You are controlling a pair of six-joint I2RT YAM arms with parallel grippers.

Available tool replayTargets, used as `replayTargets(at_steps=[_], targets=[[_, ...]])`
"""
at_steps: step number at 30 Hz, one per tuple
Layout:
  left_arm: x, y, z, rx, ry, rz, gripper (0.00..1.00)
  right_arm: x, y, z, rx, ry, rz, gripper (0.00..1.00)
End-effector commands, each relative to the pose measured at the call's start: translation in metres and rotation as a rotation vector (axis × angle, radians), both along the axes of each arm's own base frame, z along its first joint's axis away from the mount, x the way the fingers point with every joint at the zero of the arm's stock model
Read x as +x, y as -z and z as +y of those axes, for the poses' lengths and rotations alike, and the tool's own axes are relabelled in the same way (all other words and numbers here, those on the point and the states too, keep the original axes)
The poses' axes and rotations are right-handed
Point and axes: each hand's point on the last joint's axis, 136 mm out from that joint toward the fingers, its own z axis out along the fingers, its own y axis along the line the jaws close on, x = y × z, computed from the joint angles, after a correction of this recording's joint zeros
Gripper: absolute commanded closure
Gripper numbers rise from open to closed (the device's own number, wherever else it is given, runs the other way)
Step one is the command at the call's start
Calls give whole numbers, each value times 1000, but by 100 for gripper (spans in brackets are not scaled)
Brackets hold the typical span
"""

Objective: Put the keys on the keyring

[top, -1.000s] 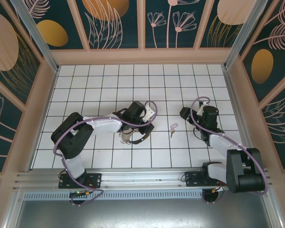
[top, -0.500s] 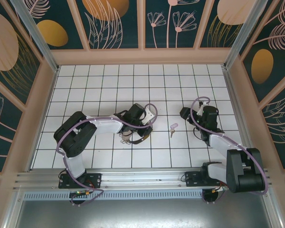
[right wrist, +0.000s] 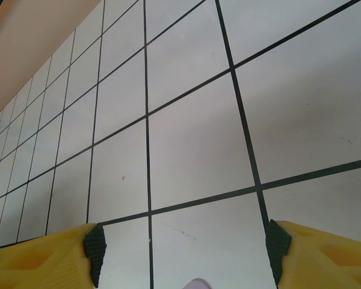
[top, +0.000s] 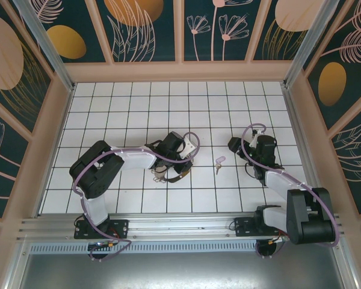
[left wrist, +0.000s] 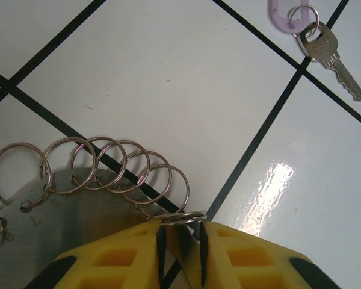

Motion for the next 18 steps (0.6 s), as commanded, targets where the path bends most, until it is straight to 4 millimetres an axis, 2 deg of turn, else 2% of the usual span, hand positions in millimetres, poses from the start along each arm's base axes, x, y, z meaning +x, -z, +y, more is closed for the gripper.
replayTargets(at_steps=[1,6,12,18], targets=[[0,-7,-5,-34,12,-16,78,0,0,2,20,-12,-10,28],[-1,-7,-7,-48,12,-11,85,-2,0,4,28,-19,-7,28],[-3,-8,-7,-56,18,-8,99,-1,-4,7,56,-23,-12,26],[-1,-17,-9,-71,20,-28,100,2,-16,14,74,-54,-39,27]])
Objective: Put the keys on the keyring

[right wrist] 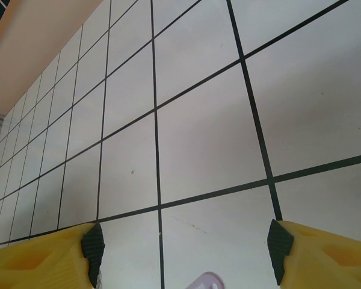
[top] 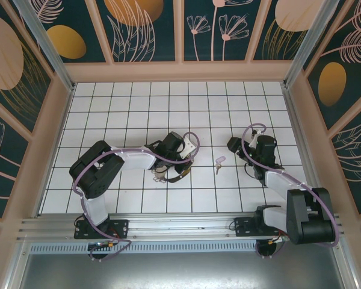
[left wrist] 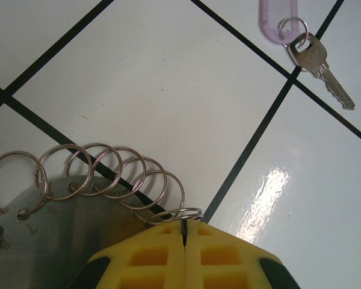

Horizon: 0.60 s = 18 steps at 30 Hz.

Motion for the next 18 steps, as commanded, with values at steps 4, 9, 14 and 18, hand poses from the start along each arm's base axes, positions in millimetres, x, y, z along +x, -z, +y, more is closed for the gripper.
replayTargets(at_steps=[4,9,14,18], targets=[[0,-25,-6,-55,26,-49,100,3,-25,23,82,-118,-91,38],[1,-38,-8,-78,37,-78,100,2,-31,36,127,-199,-111,45],[3,-38,-6,-73,24,-91,90,1,-33,40,137,-211,-122,41],[2,-44,-5,-94,16,-100,60,-3,-34,44,139,-239,-126,35]])
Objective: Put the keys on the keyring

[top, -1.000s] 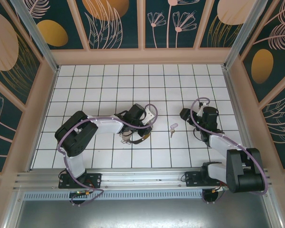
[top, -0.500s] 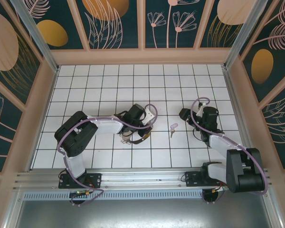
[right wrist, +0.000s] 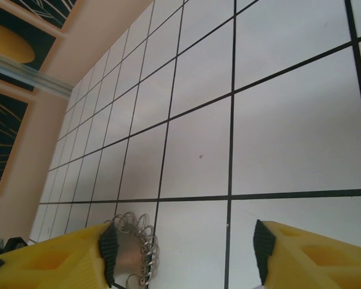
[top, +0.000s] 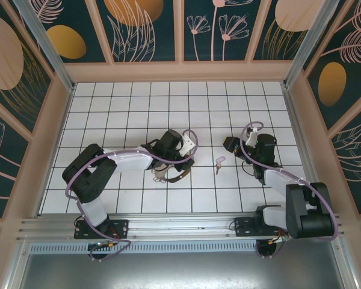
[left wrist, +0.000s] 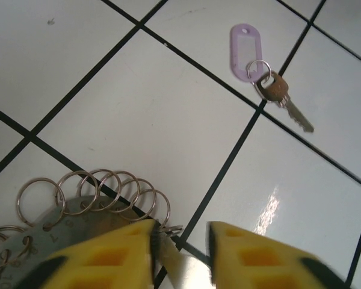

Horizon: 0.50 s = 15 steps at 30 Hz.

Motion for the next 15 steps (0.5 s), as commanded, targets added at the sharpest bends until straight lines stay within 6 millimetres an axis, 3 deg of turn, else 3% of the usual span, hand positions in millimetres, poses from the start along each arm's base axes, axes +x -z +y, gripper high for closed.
replayTargets(at_steps=[1,5,6,11,15], targets=[[1,-19,-4,-51,1,-35,57,-2,-14,12,15,-65,-55,34],[3,-31,-11,-94,-25,-4,45,-6,-8,21,-11,-100,-40,33],[7,-46,-12,-122,-51,-22,41,-7,-6,23,-16,-107,-34,33],[26,-81,-2,-205,-206,-94,2,-18,9,37,-46,-156,7,35],[40,-113,17,-281,-350,-183,1,-29,22,56,-71,-217,36,38]])
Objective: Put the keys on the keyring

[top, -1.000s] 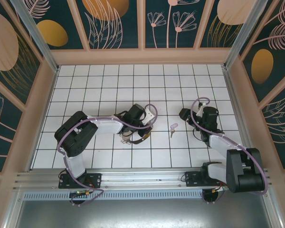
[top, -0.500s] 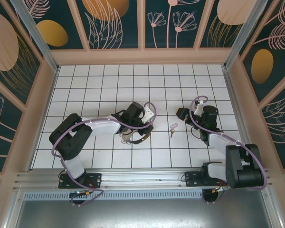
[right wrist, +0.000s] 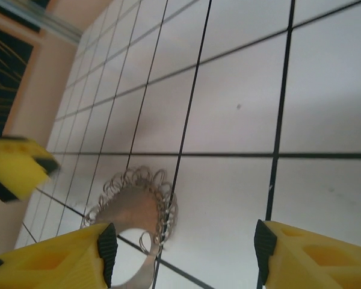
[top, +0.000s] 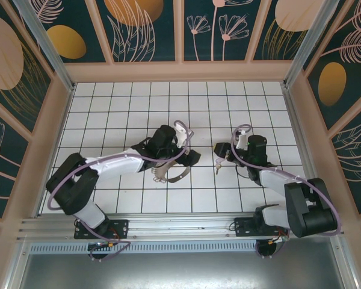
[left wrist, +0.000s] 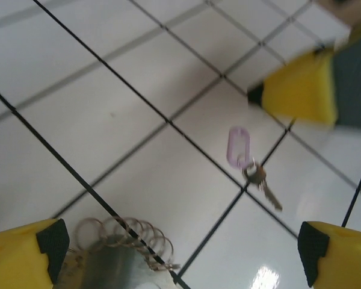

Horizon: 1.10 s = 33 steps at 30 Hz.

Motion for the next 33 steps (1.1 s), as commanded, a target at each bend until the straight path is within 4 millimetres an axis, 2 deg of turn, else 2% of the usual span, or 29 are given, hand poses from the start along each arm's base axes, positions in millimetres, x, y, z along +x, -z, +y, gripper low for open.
replayTargets(at_steps=[1,6,10,16,19,26,33], targets=[[21,-38,18,-105,-196,-83,1,-7,7,16,-37,-60,2,39],[37,-65,58,-130,-429,-146,1,-17,18,40,-82,-133,11,43],[46,-67,75,-105,-528,-106,1,-22,28,60,-135,-191,26,47],[53,-61,84,-168,-552,-2,1,-21,39,78,-201,-225,43,51],[56,-59,87,-244,-534,70,2,-28,42,90,-212,-267,53,53],[54,-75,85,-361,-481,127,1,-27,45,92,-220,-263,65,54],[54,-83,91,-411,-482,140,2,-31,48,101,-243,-301,66,62]])
